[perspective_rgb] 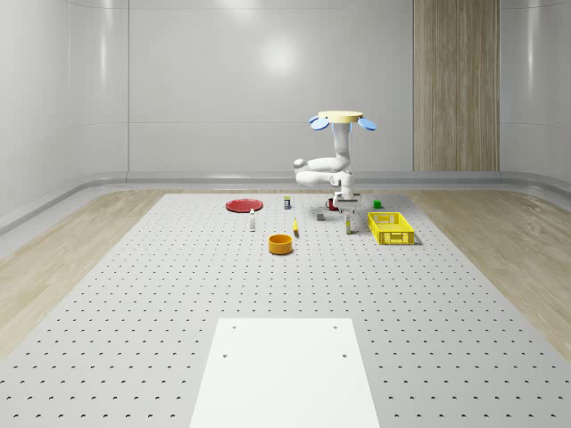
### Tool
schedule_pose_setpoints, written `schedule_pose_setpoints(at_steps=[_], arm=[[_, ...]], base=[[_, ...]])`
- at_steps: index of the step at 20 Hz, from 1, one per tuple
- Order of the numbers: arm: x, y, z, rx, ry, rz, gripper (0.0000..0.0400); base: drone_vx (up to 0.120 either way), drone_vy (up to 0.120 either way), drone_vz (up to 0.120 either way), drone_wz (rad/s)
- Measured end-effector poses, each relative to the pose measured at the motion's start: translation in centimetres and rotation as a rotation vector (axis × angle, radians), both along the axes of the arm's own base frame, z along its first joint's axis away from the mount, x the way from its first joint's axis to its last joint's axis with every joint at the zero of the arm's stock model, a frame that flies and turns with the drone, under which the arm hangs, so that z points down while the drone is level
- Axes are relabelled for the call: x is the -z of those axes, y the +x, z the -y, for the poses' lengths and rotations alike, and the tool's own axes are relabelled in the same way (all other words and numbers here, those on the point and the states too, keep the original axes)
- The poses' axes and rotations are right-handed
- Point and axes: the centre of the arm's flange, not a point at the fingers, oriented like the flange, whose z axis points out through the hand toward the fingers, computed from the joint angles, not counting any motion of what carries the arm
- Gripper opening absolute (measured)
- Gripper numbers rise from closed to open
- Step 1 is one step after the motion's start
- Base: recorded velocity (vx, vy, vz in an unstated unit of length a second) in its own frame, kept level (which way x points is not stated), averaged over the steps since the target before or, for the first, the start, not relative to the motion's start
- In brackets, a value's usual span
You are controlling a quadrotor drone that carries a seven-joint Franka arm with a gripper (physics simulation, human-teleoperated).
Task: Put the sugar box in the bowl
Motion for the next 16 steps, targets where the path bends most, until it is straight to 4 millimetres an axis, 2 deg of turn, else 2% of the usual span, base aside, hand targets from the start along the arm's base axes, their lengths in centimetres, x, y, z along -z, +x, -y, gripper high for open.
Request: schedule_pose_setpoints(at_steps=[9,10,12,14,16], arm=[[-2.1,0.0,0.0,0.0,0.0,0.0,0.04],[-2.2,0.0,0.0,0.0,0.0,0.0,0.0334],[-2.3,0.0,0.0,0.0,0.0,0.0,0.0242],[-2.5,0.0,0.0,0.0,0.0,0.0,0.0186],[-2.5,0.0,0.0,0.0,-0.001,0.0,0.0165]], base=[[0.0,0.0,0.0,0.0],[0.0,0.0,0.0,0.0],[0.0,0.0,0.0,0.0],[0.0,0.0,0.0,0.0],[0.0,0.0,0.0,0.0]])
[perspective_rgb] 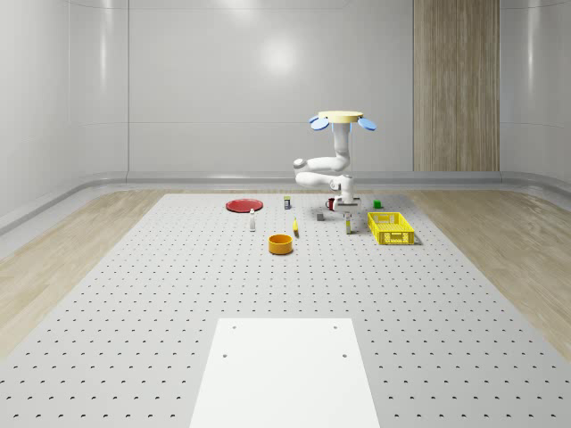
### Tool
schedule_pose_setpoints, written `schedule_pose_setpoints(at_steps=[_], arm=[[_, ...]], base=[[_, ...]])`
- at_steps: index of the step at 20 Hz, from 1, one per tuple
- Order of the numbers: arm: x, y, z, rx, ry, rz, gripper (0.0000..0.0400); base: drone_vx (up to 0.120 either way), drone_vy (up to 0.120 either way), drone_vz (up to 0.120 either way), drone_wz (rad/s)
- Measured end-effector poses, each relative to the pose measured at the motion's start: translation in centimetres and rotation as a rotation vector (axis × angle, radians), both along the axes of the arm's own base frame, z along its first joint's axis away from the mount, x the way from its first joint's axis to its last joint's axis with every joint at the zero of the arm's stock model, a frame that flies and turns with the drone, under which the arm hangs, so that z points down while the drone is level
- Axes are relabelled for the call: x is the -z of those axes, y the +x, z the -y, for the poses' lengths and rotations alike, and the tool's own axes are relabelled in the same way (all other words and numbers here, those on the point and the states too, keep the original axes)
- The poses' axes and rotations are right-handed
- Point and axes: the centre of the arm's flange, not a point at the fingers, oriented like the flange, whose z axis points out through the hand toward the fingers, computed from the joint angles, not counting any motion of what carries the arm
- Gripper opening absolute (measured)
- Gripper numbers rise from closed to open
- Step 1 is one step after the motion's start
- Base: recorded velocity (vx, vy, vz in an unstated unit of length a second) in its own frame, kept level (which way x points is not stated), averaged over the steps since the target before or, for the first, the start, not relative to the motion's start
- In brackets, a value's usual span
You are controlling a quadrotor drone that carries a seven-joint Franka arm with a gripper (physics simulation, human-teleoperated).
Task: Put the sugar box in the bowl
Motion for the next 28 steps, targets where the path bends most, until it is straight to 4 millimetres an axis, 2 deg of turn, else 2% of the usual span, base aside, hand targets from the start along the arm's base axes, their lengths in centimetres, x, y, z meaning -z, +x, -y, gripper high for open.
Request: schedule_pose_setpoints(at_steps=[8,13,17,28], arm=[[0.0,0.0,0.0,0.022,-0.007,-0.002,0.0166],[1.4,0.0,0.0,-0.01,-0.008,-0.002,0.0164],[2.9,0.0,-0.1,-0.036,-0.008,-0.002,0.0164],[4.5,0.0,0.0,-0.053,-0.008,-0.002,0.0165]], base=[[0.0,0.0,0.0,0.0],[0.0,0.0,0.0,0.0],[0.01,-0.01,0.12,0.0],[0.12,-0.12,0.12,0.0]])
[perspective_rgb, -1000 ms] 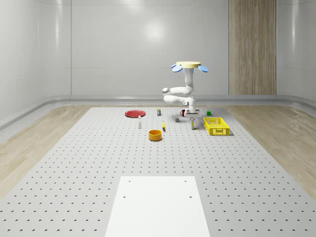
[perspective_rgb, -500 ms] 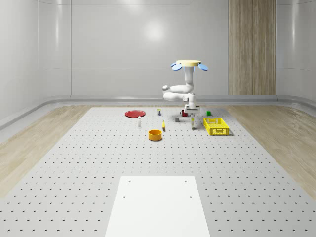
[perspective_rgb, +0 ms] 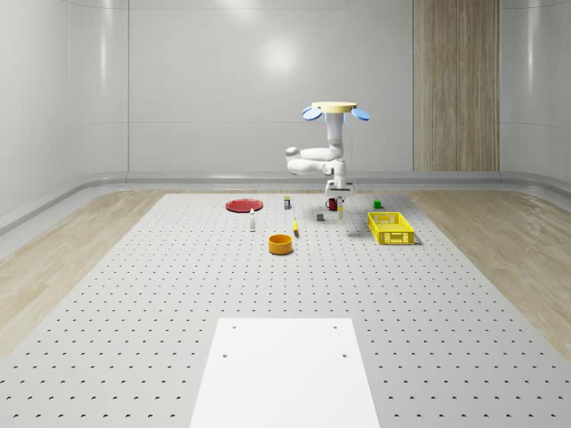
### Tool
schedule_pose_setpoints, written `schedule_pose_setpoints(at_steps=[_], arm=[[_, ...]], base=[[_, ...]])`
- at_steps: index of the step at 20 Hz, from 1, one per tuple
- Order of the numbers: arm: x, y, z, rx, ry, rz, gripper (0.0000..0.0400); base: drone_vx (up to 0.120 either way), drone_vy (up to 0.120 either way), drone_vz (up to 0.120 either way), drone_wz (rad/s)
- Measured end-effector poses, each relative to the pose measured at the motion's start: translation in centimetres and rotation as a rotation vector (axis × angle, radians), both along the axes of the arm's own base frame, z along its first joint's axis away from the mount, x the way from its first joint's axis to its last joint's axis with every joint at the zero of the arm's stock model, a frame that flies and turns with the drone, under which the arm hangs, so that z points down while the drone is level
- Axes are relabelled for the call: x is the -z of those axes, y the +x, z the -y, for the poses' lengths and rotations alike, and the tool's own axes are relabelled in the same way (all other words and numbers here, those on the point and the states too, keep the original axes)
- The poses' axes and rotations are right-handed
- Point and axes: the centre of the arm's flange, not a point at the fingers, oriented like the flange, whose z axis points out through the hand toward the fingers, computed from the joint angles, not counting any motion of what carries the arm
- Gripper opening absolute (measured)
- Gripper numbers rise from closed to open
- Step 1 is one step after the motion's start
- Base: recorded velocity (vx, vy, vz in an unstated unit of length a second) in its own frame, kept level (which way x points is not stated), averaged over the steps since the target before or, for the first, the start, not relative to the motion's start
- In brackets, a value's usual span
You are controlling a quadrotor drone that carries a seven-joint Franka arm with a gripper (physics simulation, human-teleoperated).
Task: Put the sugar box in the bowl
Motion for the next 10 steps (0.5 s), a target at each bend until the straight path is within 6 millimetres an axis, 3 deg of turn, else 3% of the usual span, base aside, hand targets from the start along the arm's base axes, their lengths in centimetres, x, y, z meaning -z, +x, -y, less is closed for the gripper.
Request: schedule_pose_setpoints(at_steps=[8,10], arm=[[0.14,0.0,0.01,0.002,0.0,0.0,0.0165],[0.15,0.0,0.01,0.001,0.0,0.0,0.0165]], base=[[0.12,-0.12,0.12,0.0],[0.12,-0.12,0.02,0.0]])
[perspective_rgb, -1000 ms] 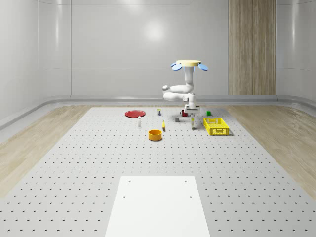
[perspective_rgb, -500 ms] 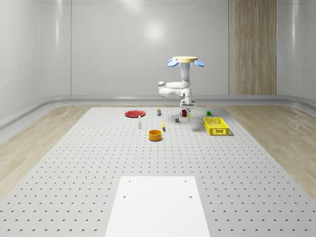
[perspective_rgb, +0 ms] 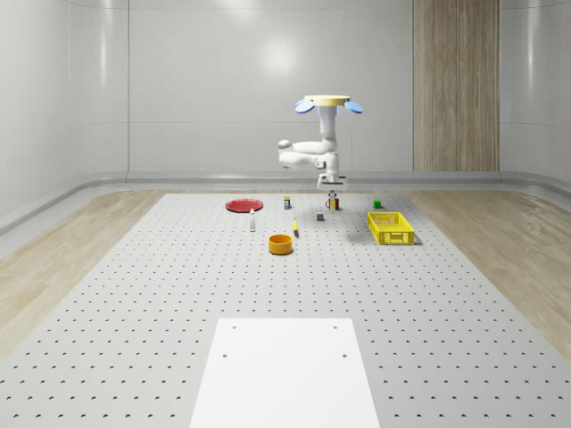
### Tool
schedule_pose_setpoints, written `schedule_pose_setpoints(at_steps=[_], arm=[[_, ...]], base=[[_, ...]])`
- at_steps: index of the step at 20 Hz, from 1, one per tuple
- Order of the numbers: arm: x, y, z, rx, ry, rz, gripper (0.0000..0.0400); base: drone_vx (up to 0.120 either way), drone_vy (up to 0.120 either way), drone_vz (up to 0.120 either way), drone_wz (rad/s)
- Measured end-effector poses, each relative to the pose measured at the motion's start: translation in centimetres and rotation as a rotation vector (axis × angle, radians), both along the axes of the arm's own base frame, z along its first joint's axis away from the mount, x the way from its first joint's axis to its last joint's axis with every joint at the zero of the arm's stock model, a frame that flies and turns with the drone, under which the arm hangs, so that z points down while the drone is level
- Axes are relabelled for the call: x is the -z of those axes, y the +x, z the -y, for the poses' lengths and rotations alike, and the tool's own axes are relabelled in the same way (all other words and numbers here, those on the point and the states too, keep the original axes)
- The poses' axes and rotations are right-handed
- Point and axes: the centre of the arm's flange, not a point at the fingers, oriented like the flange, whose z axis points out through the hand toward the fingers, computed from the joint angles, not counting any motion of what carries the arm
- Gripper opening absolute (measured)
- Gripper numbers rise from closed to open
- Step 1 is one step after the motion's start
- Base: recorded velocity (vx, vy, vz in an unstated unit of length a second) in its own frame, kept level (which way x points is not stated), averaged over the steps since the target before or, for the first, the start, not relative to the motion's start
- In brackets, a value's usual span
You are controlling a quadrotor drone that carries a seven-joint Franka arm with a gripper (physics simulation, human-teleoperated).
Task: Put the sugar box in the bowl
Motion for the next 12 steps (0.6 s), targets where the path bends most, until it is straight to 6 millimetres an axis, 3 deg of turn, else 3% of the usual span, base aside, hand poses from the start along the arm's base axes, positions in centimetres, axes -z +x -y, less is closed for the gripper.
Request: schedule_pose_setpoints(at_steps=[12], arm=[[0.02,0.0,0.0,-0.003,0.0,0.0,0.0165]], base=[[0.12,-0.12,0.0,0.0]])
